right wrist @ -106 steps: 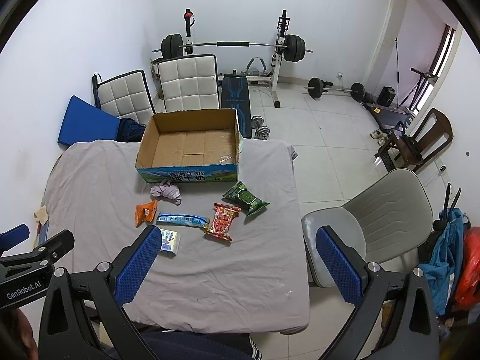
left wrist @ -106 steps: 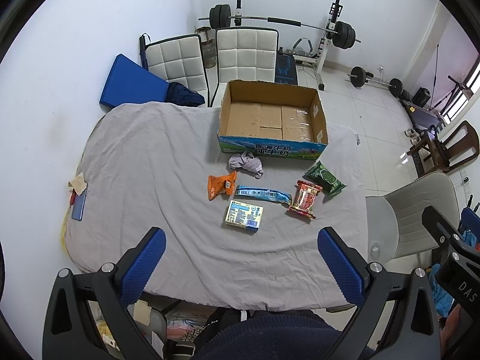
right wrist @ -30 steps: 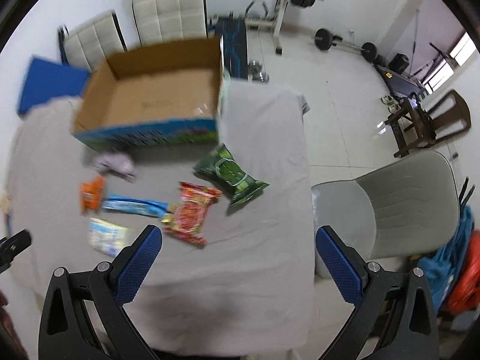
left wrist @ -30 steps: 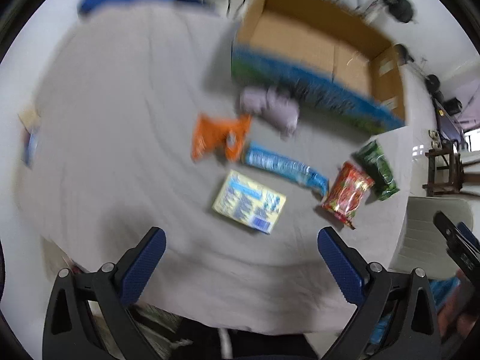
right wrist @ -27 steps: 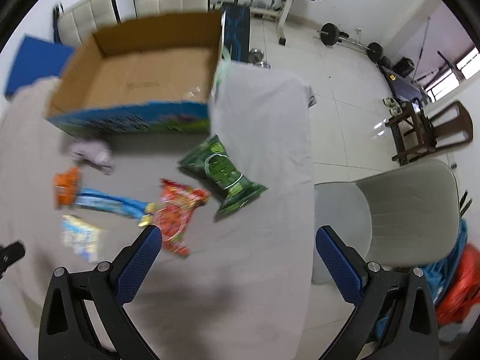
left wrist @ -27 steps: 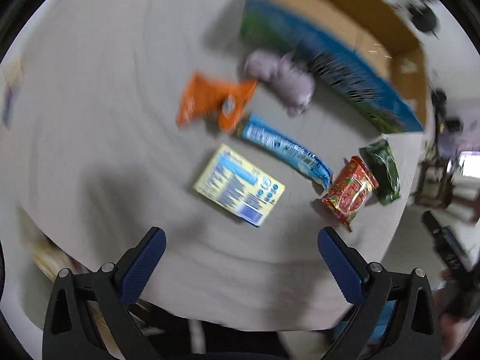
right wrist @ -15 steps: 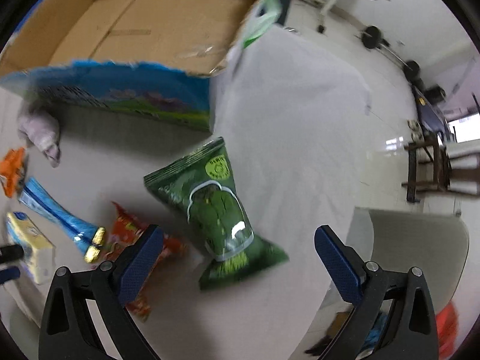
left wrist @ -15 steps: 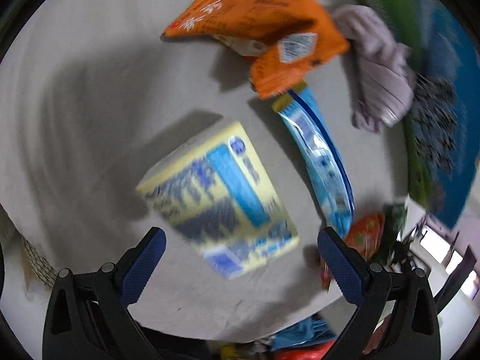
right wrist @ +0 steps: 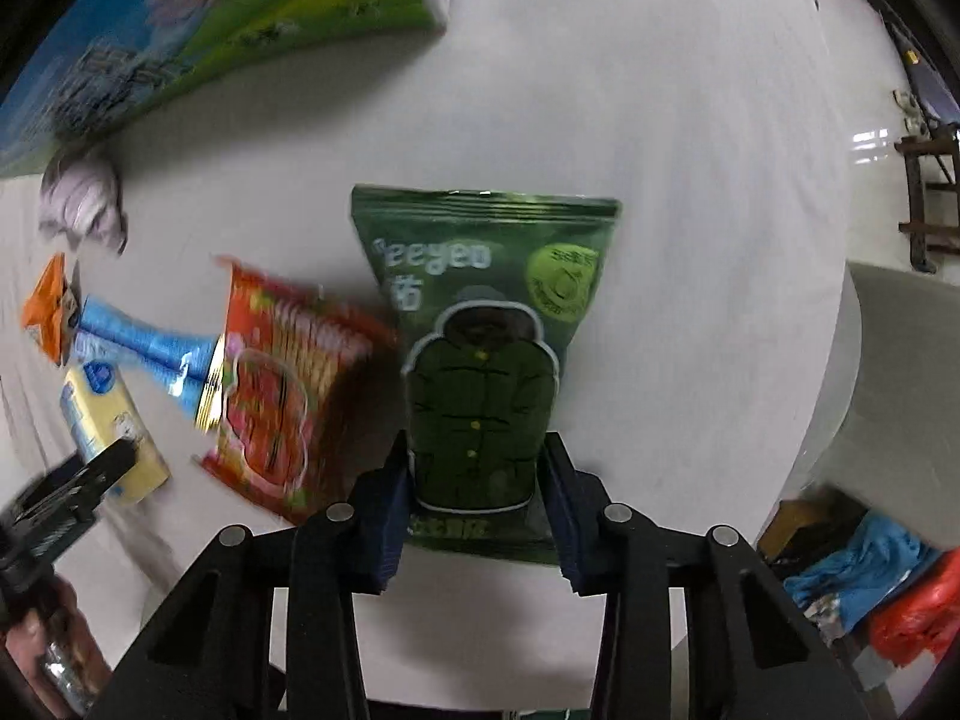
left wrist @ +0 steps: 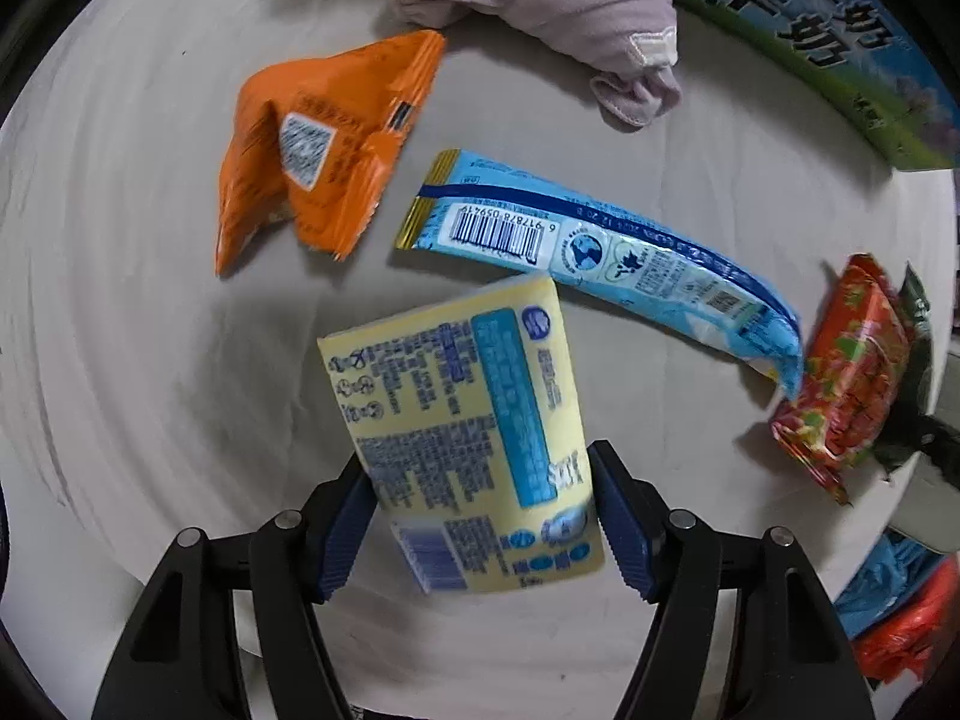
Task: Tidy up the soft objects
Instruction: 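Grasp the milk carton with the left tool while the right tool grasps the green bag, then carry both items over the box and open both tools to drop them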
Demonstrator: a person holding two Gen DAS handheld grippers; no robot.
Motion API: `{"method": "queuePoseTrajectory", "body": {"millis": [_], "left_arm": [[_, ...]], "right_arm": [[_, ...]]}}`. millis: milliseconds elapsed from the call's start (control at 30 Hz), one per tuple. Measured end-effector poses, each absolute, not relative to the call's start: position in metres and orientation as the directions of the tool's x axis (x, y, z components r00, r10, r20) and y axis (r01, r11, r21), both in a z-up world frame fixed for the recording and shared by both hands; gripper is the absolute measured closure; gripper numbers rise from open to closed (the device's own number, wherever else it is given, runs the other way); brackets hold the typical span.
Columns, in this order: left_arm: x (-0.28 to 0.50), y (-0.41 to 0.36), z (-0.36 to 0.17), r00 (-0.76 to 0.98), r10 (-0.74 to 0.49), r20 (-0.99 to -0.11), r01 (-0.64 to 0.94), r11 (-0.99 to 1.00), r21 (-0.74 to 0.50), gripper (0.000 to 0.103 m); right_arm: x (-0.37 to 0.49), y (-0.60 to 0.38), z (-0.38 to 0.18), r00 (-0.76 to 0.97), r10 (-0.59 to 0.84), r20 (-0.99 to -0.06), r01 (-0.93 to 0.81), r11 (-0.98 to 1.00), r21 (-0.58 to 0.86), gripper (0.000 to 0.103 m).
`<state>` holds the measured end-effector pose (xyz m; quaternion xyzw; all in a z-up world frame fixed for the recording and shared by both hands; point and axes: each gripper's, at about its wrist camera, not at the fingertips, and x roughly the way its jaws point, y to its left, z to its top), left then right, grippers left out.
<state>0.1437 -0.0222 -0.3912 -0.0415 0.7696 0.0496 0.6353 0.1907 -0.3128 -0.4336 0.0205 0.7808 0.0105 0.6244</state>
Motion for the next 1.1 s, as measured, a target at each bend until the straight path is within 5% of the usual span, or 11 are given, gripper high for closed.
{"method": "queuePoseTrajectory", "body": {"millis": [233, 400, 667, 1100], "left_arm": [[0.142, -0.014, -0.398, -0.123, -0.014, -0.992, -0.178, 0.984, 0.008, 0.042], [0.122, -0.011, -0.375, -0.06, 0.006, -0.998, -0.156, 0.988, 0.016, 0.043], [0.082, -0.023, -0.298, 0.046, -0.005, -0.999, -0.095, 0.995, -0.01, 0.043], [0.119, -0.066, -0.172, 0.232, -0.146, -0.962, 0.048, 0.989, -0.139, 0.043]], "right_arm": [[0.204, -0.316, -0.444, -0.136, 0.041, -0.99, 0.086, 0.996, 0.029, 0.05], [0.195, -0.311, -0.439, -0.11, 0.021, -0.994, 0.093, 0.996, 0.01, 0.063], [0.146, -0.3, -0.415, -0.047, 0.033, -0.998, 0.102, 0.994, 0.028, 0.067], [0.121, -0.288, -0.269, 0.143, 0.17, -0.975, 0.057, 0.982, 0.18, 0.068]]}}
